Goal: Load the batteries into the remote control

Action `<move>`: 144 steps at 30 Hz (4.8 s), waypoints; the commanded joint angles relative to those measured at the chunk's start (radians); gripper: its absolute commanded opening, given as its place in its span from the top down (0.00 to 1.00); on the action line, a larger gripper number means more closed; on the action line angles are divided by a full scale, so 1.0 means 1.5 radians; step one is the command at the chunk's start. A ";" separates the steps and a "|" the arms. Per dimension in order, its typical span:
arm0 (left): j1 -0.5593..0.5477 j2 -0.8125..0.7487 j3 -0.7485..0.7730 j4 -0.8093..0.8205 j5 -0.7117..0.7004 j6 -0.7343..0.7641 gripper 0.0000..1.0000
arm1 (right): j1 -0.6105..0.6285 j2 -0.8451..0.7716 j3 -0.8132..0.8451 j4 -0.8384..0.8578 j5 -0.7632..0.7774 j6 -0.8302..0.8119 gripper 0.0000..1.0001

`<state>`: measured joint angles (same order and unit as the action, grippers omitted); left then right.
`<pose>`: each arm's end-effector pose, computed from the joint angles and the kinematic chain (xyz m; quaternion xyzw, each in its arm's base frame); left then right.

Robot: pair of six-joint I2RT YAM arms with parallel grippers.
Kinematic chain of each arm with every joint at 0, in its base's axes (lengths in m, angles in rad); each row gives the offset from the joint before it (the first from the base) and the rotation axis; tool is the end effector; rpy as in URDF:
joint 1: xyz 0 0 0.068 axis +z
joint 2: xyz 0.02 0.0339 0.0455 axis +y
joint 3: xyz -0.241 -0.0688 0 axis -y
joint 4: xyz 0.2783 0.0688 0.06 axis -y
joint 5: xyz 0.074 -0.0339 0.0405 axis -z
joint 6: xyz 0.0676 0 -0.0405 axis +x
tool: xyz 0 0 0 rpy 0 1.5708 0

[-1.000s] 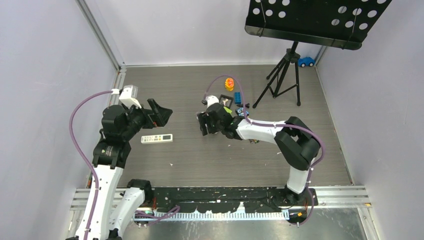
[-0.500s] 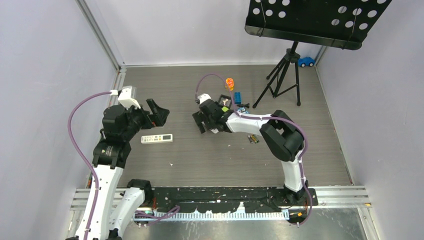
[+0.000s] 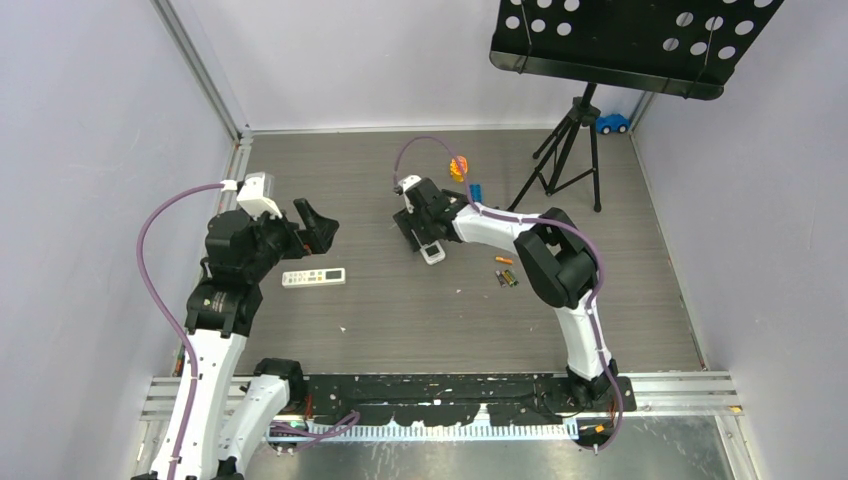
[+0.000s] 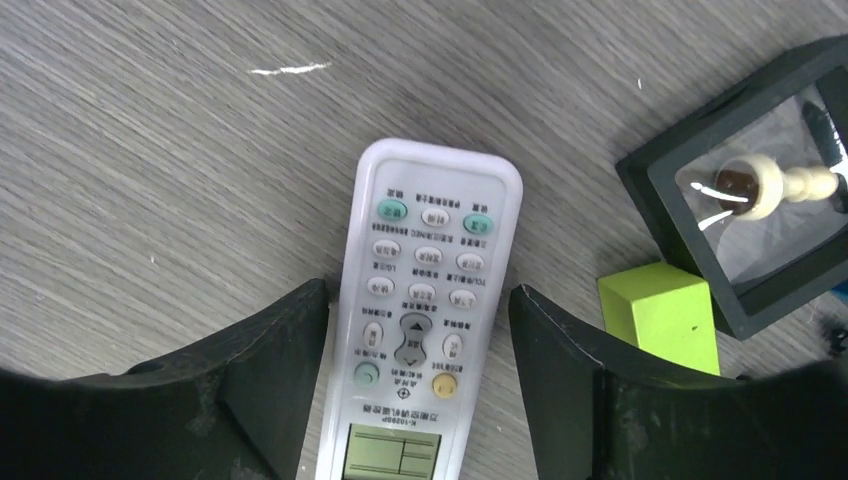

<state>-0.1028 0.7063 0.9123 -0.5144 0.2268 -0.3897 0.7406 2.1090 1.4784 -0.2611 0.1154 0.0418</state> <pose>0.2273 -0.0387 0.3431 -0.0486 0.8034 -0.2315 0.5464 0.3686 0.3265 0.0950 -0.3042 0.8910 0.0765 0.3281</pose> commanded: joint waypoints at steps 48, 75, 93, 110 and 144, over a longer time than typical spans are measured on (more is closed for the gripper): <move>-0.215 0.193 -0.015 0.585 0.322 -0.459 0.00 | -0.132 -0.375 -0.355 1.087 -0.426 0.992 0.61; -0.285 0.302 0.008 0.662 0.272 -0.448 0.75 | -0.104 -0.441 -0.390 0.921 -0.368 0.867 0.59; -0.361 0.292 0.236 -0.070 0.070 0.193 1.00 | -0.087 -0.614 -0.244 0.169 -0.262 0.564 0.14; -0.431 0.279 0.221 -0.090 0.003 0.257 1.00 | -0.069 -0.580 -0.192 0.037 -0.338 0.548 0.41; -0.449 0.125 0.084 0.394 -0.002 -0.323 0.13 | -0.070 -0.770 -0.436 0.602 -0.200 0.743 0.88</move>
<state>-0.7742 0.9142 1.0504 -0.1440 0.1684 -0.7341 0.6331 0.9760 0.8547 0.4484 -0.2726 1.1110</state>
